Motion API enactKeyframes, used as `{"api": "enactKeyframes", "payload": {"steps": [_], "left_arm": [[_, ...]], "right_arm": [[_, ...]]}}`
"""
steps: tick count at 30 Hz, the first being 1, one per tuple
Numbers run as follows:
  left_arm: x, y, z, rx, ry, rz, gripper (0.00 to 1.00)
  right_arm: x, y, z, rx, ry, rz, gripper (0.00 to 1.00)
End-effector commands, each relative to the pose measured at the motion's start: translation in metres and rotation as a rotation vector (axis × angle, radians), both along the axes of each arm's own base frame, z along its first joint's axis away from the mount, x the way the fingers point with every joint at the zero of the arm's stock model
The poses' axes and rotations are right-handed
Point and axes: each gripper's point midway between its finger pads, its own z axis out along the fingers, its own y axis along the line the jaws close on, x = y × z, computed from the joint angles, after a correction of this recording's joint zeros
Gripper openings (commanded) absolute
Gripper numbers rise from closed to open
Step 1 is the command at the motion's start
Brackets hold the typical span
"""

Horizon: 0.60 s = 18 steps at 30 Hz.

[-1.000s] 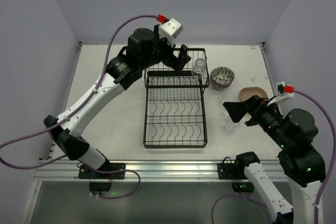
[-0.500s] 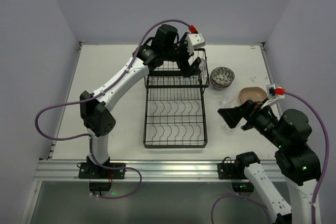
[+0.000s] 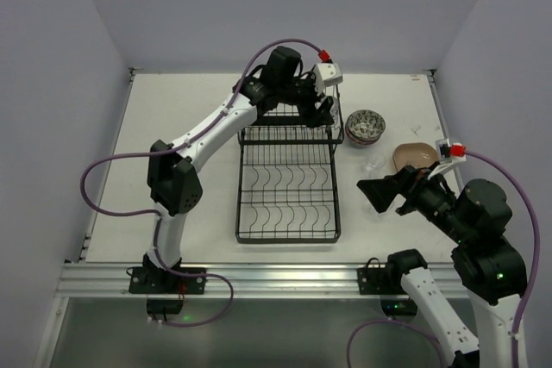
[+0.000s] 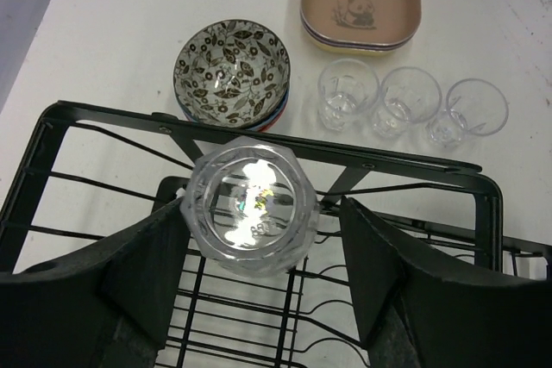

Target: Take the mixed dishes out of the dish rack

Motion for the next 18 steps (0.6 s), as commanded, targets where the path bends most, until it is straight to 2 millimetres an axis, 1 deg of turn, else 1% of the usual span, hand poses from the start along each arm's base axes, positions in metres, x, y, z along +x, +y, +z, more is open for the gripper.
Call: {"api": "enactKeyframes", "payload": {"steps": [1,3,4,6,7,9,10,12,13,15,16,17,18], "left_arm": [[0.003,-0.008,0.031,-0.092,-0.066,-0.046,0.71],[0.004,-0.010,0.030,-0.098,-0.070,-0.048,0.68],[0.006,-0.010,0.030,-0.100,-0.070,-0.044,0.60],[0.008,-0.011,0.028,-0.108,-0.063,-0.046,0.52],[0.007,-0.011,0.028,-0.110,-0.058,-0.050,0.44],[0.009,-0.010,0.027,-0.112,-0.054,-0.047,0.38],[0.008,-0.011,0.027,-0.113,-0.053,-0.050,0.31],[0.007,-0.009,0.028,-0.113,-0.053,-0.048,0.27],[0.008,-0.008,0.030,-0.113,-0.058,-0.043,0.21],[0.006,-0.006,0.039,-0.119,-0.073,-0.032,0.16],[0.010,-0.003,0.043,-0.119,-0.087,-0.006,0.11],[0.009,0.001,0.059,-0.139,-0.118,0.008,0.09],[0.009,0.003,0.061,-0.145,-0.115,0.034,0.06]], "right_arm": [[0.000,0.003,0.007,-0.007,-0.026,0.027,0.99],[0.001,0.004,0.005,-0.009,-0.022,0.032,0.99],[0.000,0.005,0.006,-0.010,-0.023,0.039,0.99],[0.000,0.005,0.005,-0.012,-0.020,0.042,0.99],[0.000,0.005,0.004,-0.017,-0.020,0.043,0.99],[0.000,0.005,0.004,-0.018,-0.021,0.044,0.99],[0.000,0.005,0.005,-0.019,-0.022,0.044,0.99],[0.000,0.004,0.005,-0.023,-0.024,0.045,0.99],[0.000,0.004,0.005,-0.025,-0.024,0.044,0.99],[0.001,0.004,0.005,-0.027,-0.023,0.043,0.99],[0.001,0.004,0.005,-0.026,-0.025,0.044,0.99],[0.002,0.004,0.004,-0.028,-0.022,0.040,0.99],[0.003,0.004,0.002,-0.029,-0.017,0.037,0.99]]}}
